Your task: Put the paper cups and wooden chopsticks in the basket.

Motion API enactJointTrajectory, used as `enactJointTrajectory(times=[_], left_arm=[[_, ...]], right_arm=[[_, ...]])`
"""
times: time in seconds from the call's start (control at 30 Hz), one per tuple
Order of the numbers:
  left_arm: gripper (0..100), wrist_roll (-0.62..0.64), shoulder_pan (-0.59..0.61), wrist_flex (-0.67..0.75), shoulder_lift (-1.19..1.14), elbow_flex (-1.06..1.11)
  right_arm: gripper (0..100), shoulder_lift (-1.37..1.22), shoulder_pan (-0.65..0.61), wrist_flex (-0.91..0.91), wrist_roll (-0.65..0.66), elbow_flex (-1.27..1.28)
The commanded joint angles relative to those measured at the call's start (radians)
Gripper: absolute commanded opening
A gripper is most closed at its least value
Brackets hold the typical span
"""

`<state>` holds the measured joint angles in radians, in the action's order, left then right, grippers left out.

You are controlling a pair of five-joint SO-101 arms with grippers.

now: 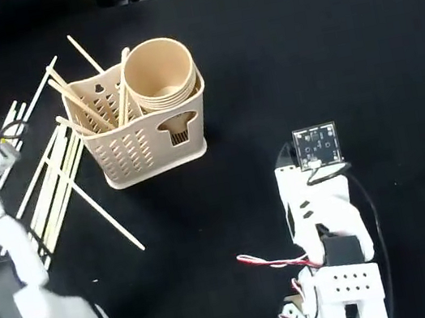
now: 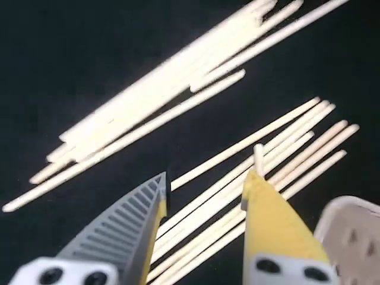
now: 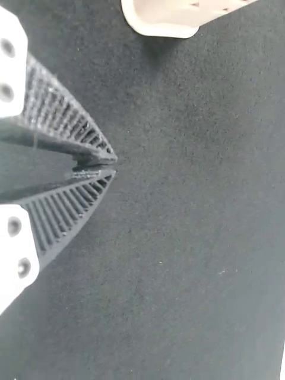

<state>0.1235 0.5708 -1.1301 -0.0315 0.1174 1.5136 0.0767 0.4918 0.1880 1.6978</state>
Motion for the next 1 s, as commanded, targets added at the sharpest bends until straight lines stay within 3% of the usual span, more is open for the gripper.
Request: enactJointTrajectory(times=[0.0,0.17,0.33,0.5,0.63,0.7,0.97], left_arm=[[21,-0.009,-0.076,-0.041,-0.218,-0.153],[21,0.115,-0.165,-0.100,-0.425,-0.286],[21,0.212,-0.170,-0.101,-0.578,-0.424],[18,0.180,-0.136,-0.104,-0.671,-0.489],[2,0.121,-0.148,-0.157,-0.667,-0.524],[5,0.104,-0.156,-0.209,-0.664,-0.552],[3,0.101,-0.179,-0.428,-0.588,-0.707]], right_arm=[[1.2,0.008,-0.015,-0.023,0.006,-0.002],[1.2,0.008,-0.015,-0.023,0.006,-0.002],[1.2,0.008,-0.015,-0.023,0.006,-0.002],[1.2,0.008,-0.015,-0.023,0.008,-0.002],[1.2,0.008,-0.015,-0.023,0.008,-0.002],[1.2,0.008,-0.015,-0.023,0.008,-0.002],[1.2,0.008,-0.015,-0.023,0.008,-0.002]])
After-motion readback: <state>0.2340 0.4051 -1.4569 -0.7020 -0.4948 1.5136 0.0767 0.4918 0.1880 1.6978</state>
